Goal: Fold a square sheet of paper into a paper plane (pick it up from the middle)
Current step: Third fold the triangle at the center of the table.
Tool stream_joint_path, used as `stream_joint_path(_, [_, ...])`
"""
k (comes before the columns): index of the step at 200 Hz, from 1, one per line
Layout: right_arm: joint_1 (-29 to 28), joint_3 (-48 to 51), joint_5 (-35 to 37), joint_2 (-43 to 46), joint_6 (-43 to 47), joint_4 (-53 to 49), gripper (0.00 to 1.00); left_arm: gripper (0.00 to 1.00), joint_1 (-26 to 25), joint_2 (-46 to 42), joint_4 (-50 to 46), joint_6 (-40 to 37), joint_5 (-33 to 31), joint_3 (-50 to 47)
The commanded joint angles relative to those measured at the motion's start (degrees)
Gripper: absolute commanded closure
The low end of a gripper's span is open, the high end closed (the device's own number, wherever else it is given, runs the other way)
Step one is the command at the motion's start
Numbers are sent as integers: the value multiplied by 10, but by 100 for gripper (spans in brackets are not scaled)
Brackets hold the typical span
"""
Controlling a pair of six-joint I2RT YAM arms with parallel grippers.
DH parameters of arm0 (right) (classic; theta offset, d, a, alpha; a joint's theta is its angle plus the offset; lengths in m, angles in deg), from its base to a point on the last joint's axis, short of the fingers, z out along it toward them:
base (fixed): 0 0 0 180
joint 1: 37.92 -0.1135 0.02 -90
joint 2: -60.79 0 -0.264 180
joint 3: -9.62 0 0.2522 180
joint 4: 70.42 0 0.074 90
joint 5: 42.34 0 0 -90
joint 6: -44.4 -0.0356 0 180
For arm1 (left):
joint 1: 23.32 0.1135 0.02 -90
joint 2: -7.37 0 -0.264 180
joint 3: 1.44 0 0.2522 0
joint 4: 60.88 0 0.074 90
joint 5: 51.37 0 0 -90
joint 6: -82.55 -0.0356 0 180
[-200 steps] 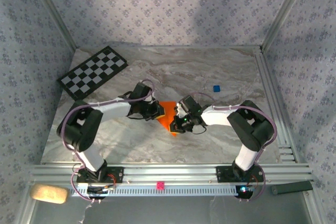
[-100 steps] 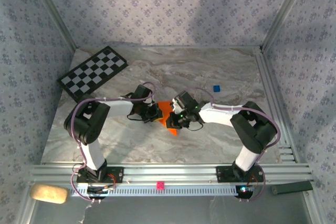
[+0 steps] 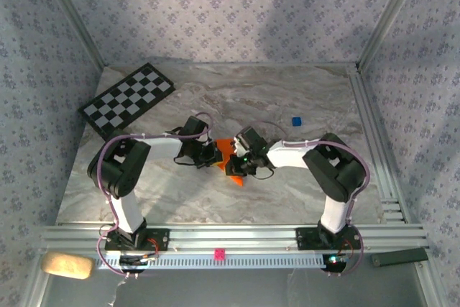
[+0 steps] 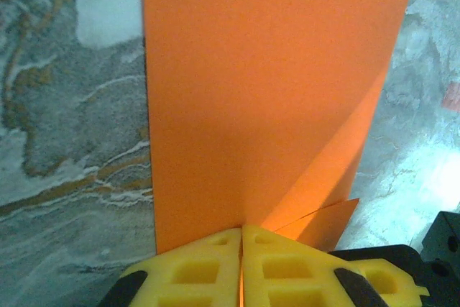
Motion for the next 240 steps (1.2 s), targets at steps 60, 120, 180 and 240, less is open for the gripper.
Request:
stream_joint_path(60, [-5,-57,5,-7,-12,-24,90,92,8,13,-41,-15,-31,-17])
stream_joint_path(120, [-4,-30,9,-36,-32,5,89,92,9,12,-40,-14,-32,-16])
stream_joint_path(180, [4,52,13,46,-9,-24,88,92,13,16,-42,-14,-34,-14])
stream_joint_path(240, [20,125,6,125,0,-33,87,93,13,17,-43,-16,-32,-13])
